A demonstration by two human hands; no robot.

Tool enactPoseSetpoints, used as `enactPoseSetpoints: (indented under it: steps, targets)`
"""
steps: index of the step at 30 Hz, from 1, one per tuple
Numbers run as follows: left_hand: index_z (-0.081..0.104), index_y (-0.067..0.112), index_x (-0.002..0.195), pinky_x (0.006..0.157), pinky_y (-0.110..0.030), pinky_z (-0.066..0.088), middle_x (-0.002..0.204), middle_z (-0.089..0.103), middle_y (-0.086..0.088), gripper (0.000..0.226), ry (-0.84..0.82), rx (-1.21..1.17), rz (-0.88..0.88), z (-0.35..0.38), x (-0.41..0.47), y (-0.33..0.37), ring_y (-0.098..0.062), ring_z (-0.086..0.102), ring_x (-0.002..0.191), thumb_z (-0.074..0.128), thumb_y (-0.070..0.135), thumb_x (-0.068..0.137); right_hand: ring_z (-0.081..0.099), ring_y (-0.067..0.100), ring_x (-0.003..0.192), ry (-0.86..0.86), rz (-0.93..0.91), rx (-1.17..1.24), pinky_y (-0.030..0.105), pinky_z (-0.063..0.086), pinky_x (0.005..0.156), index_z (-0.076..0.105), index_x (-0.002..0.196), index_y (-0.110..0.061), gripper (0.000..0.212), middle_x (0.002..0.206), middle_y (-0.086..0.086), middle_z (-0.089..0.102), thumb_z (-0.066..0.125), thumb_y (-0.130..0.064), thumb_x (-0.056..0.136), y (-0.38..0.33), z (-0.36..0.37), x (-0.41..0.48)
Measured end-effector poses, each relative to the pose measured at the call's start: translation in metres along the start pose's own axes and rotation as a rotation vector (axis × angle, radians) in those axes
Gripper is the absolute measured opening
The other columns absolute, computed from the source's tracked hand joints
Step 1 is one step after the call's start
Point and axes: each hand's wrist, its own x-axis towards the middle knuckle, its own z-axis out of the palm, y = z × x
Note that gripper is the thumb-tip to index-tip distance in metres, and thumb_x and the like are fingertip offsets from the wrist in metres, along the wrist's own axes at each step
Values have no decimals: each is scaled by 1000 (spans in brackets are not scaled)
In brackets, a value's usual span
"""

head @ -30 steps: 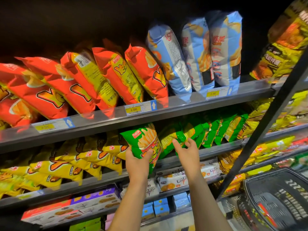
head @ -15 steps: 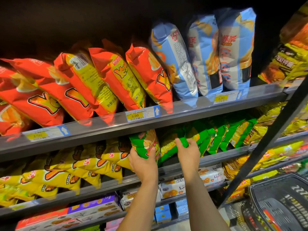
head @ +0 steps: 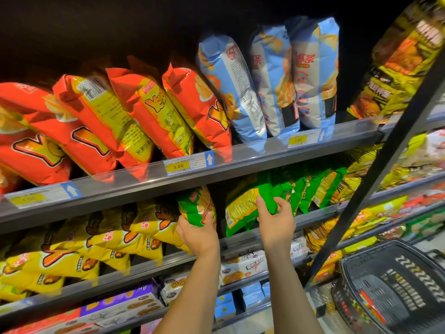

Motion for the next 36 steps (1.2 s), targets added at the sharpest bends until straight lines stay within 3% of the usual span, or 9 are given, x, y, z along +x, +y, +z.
enactPoseSetpoints:
  steps: [3, 8, 14, 16, 20, 23, 28, 32, 36]
  targets:
    - [51, 5, 140, 102, -55, 53, 138, 50, -14, 74, 17, -8, -30, 1, 2, -1, -38, 55, 127, 89, 31, 83, 67, 30, 122, -3, 0, 14, 55, 55, 102, 54, 142, -31, 88, 147, 0, 53, 63, -83, 71, -3, -12, -6]
    - [51, 2, 136, 107, -55, 50, 143, 48, -18, 67, 38, -49, -69, 0, 9, 5, -42, 55, 128, 88, 25, 85, 66, 32, 125, -18, -3, 22, 56, 56, 101, 53, 141, -33, 68, 150, 3, 52, 71, -68, 85, -5, -34, -14]
    - [39, 1, 153, 114, -57, 43, 156, 41, -19, 89, 45, -60, -68, 0, 6, 6, -44, 46, 141, 89, 24, 84, 69, 30, 120, -31, -27, 2, 53, 56, 102, 53, 139, -36, 73, 145, 2, 57, 66, -77, 80, -7, -51, -25]
    - [39, 0, 152, 115, -58, 42, 156, 41, -21, 88, 52, -62, -79, -2, 3, 1, -44, 45, 142, 89, 22, 83, 69, 28, 119, -32, -29, -6, 51, 54, 105, 53, 140, -33, 70, 145, 2, 57, 68, -72, 84, -6, -55, -26]
    - [38, -3, 151, 113, -57, 38, 155, 41, -25, 86, 41, -26, -102, -6, -4, -3, -46, 45, 140, 89, 17, 84, 70, 26, 117, -25, -23, -9, 52, 58, 100, 53, 140, -36, 88, 139, -4, 56, 59, -88, 69, -6, -61, -30]
    - [40, -1, 150, 115, -60, 40, 152, 44, -23, 89, 31, -29, -100, -7, -3, -5, -46, 47, 139, 92, 20, 80, 71, 26, 115, -26, -34, -9, 52, 59, 98, 53, 140, -36, 86, 126, -13, 51, 59, -86, 70, -7, -66, -32]
    - [43, 0, 145, 110, -58, 45, 149, 47, -22, 82, 28, -20, -137, -16, -14, -2, -46, 51, 134, 91, 23, 82, 70, 24, 115, -55, -34, 8, 55, 61, 91, 51, 134, -43, 80, 123, -15, 49, 59, -87, 68, -9, -79, -39]
    - [42, 2, 146, 107, -55, 47, 149, 44, -21, 82, 33, -65, -141, -30, -34, 3, -41, 50, 135, 90, 25, 83, 69, 26, 117, -99, -35, 32, 54, 60, 95, 52, 134, -43, 71, 125, -14, 52, 67, -79, 75, -12, -98, -47]
    - [41, 4, 148, 107, -45, 51, 149, 42, -17, 79, -40, -182, -16, -50, -69, 9, -31, 54, 132, 86, 30, 88, 58, 19, 130, -164, -49, 53, 50, 55, 105, 56, 141, -33, 60, 129, -13, 53, 72, -59, 90, -11, -125, -53]
